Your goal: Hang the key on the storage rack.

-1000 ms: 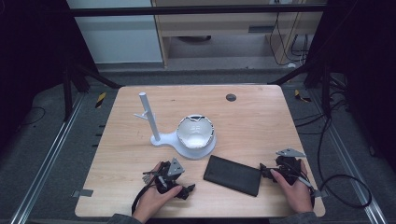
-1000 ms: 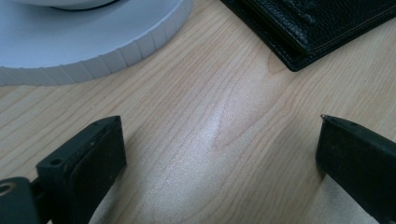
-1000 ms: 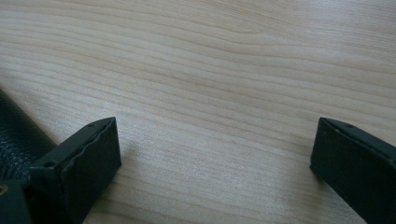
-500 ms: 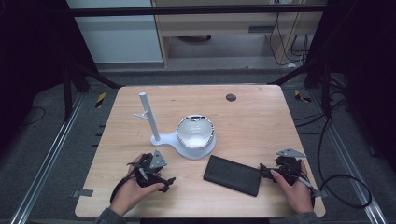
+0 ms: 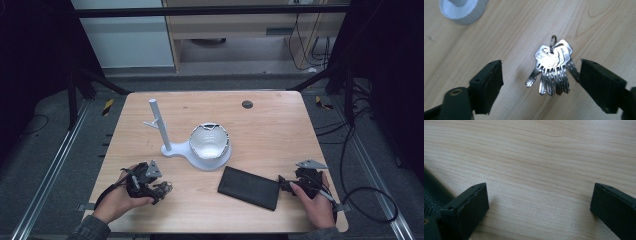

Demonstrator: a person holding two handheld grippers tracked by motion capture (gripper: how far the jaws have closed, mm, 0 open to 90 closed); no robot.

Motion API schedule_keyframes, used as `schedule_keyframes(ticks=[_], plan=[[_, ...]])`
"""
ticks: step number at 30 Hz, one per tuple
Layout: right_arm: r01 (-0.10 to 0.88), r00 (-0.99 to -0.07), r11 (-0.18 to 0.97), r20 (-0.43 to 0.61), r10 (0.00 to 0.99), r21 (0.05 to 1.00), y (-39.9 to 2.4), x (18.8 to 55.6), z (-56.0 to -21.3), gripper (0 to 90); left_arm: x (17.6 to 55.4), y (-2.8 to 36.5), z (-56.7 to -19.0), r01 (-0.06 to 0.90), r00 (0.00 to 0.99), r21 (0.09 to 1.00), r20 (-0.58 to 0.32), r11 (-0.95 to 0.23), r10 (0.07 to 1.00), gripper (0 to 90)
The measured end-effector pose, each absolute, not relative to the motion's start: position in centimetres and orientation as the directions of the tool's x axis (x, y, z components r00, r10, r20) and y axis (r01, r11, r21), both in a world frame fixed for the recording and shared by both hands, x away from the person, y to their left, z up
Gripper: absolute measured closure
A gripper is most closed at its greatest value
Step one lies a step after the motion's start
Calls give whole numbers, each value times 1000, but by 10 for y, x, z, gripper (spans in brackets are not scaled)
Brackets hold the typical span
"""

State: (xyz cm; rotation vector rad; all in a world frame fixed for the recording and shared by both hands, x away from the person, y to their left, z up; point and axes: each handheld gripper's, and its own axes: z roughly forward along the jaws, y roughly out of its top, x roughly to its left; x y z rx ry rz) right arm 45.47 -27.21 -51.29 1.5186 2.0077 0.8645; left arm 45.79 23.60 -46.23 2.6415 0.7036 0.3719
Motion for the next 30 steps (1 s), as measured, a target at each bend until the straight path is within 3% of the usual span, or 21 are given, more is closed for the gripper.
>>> schedule_keyframes(ticks=[2,15,20,30], plan=[[661,-273,188,0,962,726,-272,455,-513,18,459,234,-465,407,854,416,144,-813,501,266],[660,-275,191,-2,961,727,-272,454,-513,18,471,234,-471,450,862,399,40,-799,505,383],[660,-275,190,-1,961,727,-272,454,-513,18,473,236,-470,470,864,396,-21,-789,504,510],[660,-272,187,-1,962,727,-272,454,-513,18,468,234,-468,478,859,380,-16,-791,512,773]])
